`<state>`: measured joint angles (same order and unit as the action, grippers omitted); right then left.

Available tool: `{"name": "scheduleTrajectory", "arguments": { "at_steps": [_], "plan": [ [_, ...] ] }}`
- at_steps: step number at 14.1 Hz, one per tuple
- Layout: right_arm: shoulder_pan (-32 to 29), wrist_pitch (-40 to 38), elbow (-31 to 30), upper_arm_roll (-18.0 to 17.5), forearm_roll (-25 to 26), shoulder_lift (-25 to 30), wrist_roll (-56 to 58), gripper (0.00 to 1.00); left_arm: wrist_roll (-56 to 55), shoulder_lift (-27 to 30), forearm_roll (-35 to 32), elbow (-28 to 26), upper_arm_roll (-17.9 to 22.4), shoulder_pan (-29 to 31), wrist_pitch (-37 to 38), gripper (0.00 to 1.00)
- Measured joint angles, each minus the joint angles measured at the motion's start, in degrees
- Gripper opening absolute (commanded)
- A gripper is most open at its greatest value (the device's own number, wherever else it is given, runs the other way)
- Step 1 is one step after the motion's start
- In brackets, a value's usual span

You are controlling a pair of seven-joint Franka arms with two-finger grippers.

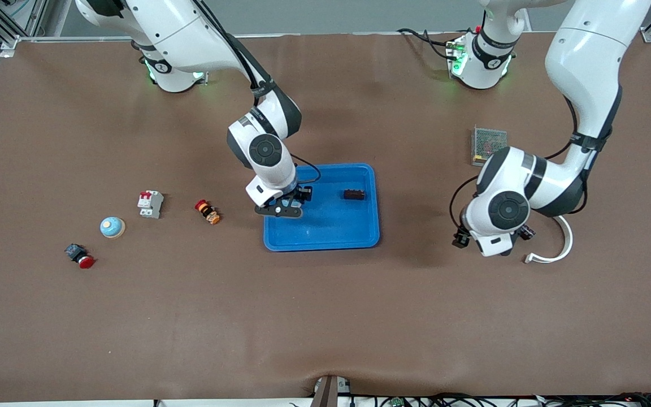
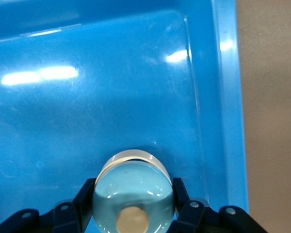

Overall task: Place electrolytic capacitor and blue bell in tray
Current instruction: 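Set the bell in the tray while the left gripper reaches another capacitor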

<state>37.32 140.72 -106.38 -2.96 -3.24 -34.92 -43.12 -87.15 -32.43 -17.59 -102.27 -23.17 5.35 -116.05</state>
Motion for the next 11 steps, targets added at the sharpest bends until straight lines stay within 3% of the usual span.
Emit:
{"name": "scheduleTrajectory", "arguments": {
  "at_steps": [2,4,5,6,7,11],
  "plan": [
    [0.2,0.3,0.0,0.0,0.0,-0.2,0.0,0.43,5.0,0.0,-1.5,-0.7,0.0,2.2,0.0,1.00],
    [0.2,0.6,0.0,0.0,0.0,-0.3,0.0,0.52,10.6,0.0,-1.7,-0.9,0.1,4.7,0.0,1.00],
    [0.2,0.7,0.0,0.0,0.0,-0.4,0.0,0.66,13.0,0.0,-1.7,-0.9,0.1,6.2,0.0,1.00],
    [0.2,0.8,0.0,0.0,0.0,-0.5,0.0,0.94,15.3,0.0,-1.7,-1.1,0.1,7.7,0.0,1.00],
    [0.2,0.9,0.0,0.0,0.0,-0.5,0.0,1.00,16.0,0.0,-2.1,-1.4,0.1,8.5,0.0,1.00],
    [0.3,1.1,0.0,0.0,0.0,-0.5,-0.1,1.00,17.5,0.0,-5.9,-2.1,0.0,11.5,0.0,1.00]
  ]
}}
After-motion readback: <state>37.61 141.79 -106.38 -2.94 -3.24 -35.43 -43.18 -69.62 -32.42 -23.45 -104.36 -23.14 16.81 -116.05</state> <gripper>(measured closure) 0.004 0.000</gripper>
